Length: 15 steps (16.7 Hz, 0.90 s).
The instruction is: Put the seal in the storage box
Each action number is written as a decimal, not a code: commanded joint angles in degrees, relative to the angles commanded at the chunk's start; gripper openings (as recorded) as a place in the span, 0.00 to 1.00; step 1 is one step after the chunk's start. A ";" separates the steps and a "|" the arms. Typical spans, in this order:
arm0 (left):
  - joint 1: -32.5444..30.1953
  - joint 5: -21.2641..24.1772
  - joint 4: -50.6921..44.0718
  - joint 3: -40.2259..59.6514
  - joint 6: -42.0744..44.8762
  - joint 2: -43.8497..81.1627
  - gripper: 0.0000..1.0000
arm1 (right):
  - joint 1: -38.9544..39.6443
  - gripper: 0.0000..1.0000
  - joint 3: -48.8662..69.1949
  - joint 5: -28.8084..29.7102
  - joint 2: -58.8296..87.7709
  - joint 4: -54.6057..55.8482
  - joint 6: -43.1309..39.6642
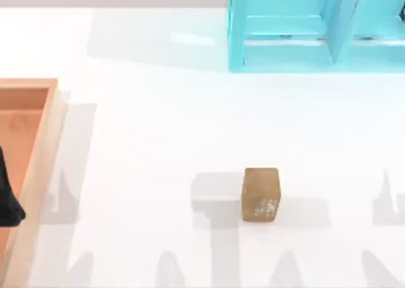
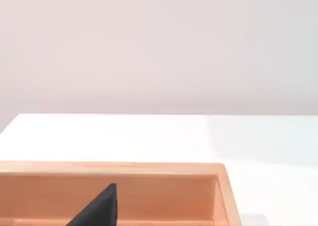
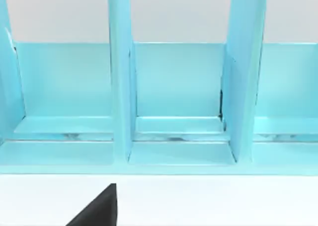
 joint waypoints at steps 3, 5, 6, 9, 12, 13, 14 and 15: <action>-0.26 0.03 -0.37 0.45 -0.13 0.53 1.00 | 0.00 1.00 0.00 0.00 0.00 0.00 0.00; -1.52 0.17 -2.25 2.80 -0.83 3.27 1.00 | 0.00 1.00 0.00 0.00 0.00 0.00 0.00; -2.49 0.26 -3.72 4.68 -1.43 5.43 1.00 | 0.00 1.00 0.00 0.00 0.00 0.00 0.00; -6.58 0.54 -10.00 13.18 -4.37 14.89 1.00 | 0.00 1.00 0.00 0.00 0.00 0.00 0.00; -11.91 0.78 -18.33 25.02 -8.75 27.52 1.00 | 0.00 1.00 0.00 0.00 0.00 0.00 0.00; -13.91 0.85 -21.48 29.64 -10.52 32.33 1.00 | 0.00 1.00 0.00 0.00 0.00 0.00 0.00; -15.98 0.91 -24.75 34.49 -12.39 37.33 1.00 | 0.00 1.00 0.00 0.00 0.00 0.00 0.00; -18.10 0.96 -28.12 39.53 -14.36 42.51 1.00 | 0.00 1.00 0.00 0.00 0.00 0.00 0.00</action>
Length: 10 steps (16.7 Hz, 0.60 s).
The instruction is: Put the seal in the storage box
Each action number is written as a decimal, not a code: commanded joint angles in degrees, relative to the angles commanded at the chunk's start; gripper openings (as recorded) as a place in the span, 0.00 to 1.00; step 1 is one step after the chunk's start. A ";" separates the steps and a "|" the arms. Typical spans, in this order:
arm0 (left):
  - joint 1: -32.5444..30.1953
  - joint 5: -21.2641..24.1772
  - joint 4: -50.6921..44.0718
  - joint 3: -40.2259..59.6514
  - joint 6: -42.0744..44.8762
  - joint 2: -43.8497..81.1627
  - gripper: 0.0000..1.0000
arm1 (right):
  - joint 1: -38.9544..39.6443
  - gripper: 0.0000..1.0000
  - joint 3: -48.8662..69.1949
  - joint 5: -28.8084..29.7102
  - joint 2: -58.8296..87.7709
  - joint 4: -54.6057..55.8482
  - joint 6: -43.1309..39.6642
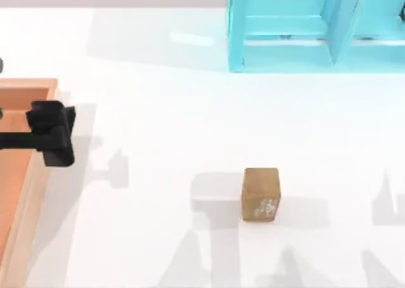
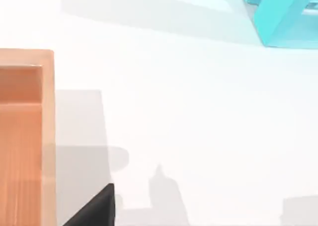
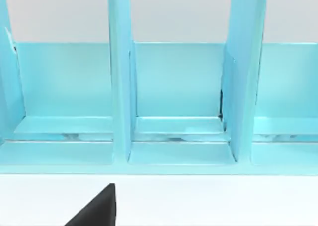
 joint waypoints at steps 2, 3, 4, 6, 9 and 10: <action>-4.36 0.08 -6.97 10.54 -4.16 10.77 1.00 | 0.00 1.00 0.00 0.00 0.00 0.00 0.00; -6.58 0.11 -10.53 15.98 -6.32 16.32 1.00 | 0.00 1.00 0.00 0.00 0.00 0.00 0.00; -8.80 0.13 -14.09 21.47 -8.51 21.92 1.00 | 0.00 1.00 0.00 0.00 0.00 0.00 0.00; -13.19 0.15 -21.17 32.45 -12.93 33.14 1.00 | 0.00 1.00 0.00 0.00 0.00 0.00 0.00; -19.41 0.10 -31.38 48.40 -19.40 49.48 1.00 | 0.00 1.00 0.00 0.00 0.00 0.00 0.00; -21.33 0.05 -34.58 53.42 -21.46 54.64 1.00 | 0.00 1.00 0.00 0.00 0.00 0.00 0.00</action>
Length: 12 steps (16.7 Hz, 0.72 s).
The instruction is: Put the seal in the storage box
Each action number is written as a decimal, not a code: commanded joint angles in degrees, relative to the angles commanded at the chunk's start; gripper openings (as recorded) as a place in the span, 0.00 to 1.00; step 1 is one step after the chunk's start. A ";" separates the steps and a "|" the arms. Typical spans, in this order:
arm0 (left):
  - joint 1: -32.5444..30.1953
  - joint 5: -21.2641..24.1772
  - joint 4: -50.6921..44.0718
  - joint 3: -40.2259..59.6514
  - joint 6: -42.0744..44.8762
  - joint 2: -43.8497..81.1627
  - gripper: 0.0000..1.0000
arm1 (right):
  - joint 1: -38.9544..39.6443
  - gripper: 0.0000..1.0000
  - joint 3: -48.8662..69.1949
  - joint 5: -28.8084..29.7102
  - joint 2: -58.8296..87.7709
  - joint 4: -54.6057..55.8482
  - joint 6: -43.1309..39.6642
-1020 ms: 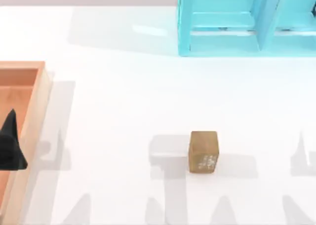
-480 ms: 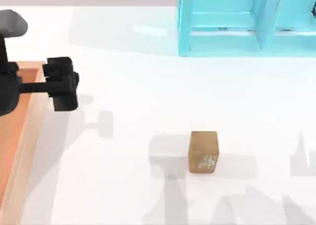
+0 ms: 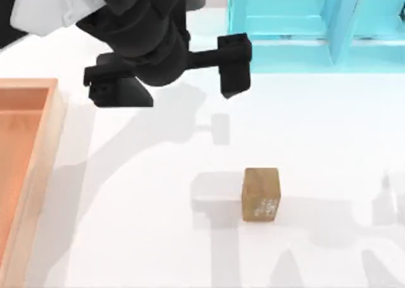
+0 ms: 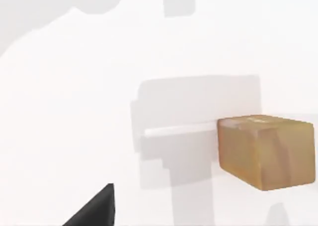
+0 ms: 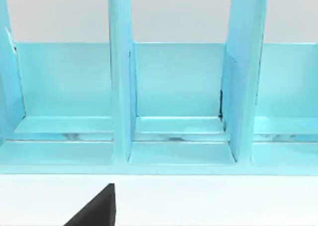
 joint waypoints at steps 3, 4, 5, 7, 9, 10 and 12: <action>-5.14 -0.22 -8.80 13.79 -5.70 14.19 1.00 | 0.00 1.00 0.00 0.00 0.00 0.00 0.00; -6.61 -0.31 -11.38 17.83 -7.37 18.36 1.00 | 0.00 1.00 0.00 0.00 0.00 0.00 0.00; -7.92 -0.41 -13.72 21.49 -8.90 22.14 1.00 | 0.00 1.00 0.00 0.00 0.00 0.00 0.00; -10.12 -0.61 -17.68 27.67 -11.48 28.56 1.00 | 0.00 1.00 0.00 0.00 0.00 0.00 0.00; -11.68 -0.77 -20.55 32.12 -13.35 33.22 1.00 | 0.00 1.00 0.00 0.00 0.00 0.00 0.00; -12.16 -0.82 -21.43 33.48 -13.91 34.66 1.00 | 0.00 1.00 0.00 0.00 0.00 0.00 0.00; -12.53 -0.87 -22.12 34.55 -14.36 35.80 1.00 | 0.00 1.00 0.00 0.00 0.00 0.00 0.00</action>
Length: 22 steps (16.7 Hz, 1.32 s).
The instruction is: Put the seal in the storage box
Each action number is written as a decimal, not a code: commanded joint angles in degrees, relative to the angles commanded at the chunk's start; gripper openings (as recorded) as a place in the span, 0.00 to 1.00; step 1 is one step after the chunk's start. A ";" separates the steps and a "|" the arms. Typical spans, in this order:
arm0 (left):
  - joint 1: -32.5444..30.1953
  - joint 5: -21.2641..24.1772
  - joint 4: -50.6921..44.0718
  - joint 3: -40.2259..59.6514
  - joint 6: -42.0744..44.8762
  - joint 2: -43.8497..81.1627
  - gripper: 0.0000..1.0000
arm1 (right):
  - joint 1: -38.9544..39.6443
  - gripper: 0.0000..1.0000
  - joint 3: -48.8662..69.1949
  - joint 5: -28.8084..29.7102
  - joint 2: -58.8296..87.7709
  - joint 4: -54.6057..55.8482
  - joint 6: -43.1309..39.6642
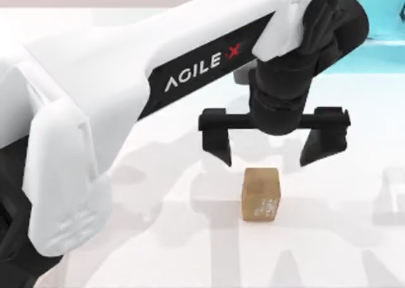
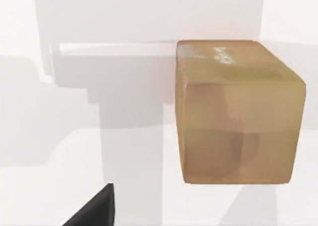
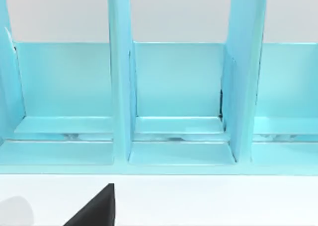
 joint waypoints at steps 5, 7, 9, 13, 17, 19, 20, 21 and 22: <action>0.26 0.03 0.30 -0.31 0.08 -0.03 1.00 | 0.00 1.00 0.00 0.00 0.00 0.00 0.00; 0.19 0.00 2.36 -2.39 0.17 0.08 1.00 | 0.00 1.00 0.00 0.00 0.00 0.00 0.00; 0.21 0.00 6.64 -6.51 0.23 0.24 1.00 | 0.00 1.00 0.00 0.00 0.00 0.00 0.00; 0.18 0.01 18.12 -16.98 0.19 0.91 1.00 | 0.00 1.00 0.00 0.00 0.00 0.00 0.00; 0.16 0.01 21.91 -20.70 0.17 1.22 1.00 | 0.00 1.00 0.00 0.00 0.00 0.00 0.00; 0.16 0.01 21.91 -20.70 0.17 1.22 1.00 | 0.00 1.00 0.00 0.00 0.00 0.00 0.00; 0.16 0.01 21.91 -20.70 0.17 1.22 1.00 | 0.00 1.00 0.00 0.00 0.00 0.00 0.00; 0.16 0.01 21.91 -20.70 0.17 1.22 0.92 | 0.00 1.00 0.00 0.00 0.00 0.00 0.00; 0.16 0.01 21.91 -20.70 0.17 1.22 0.85 | 0.00 1.00 0.00 0.00 0.00 0.00 0.00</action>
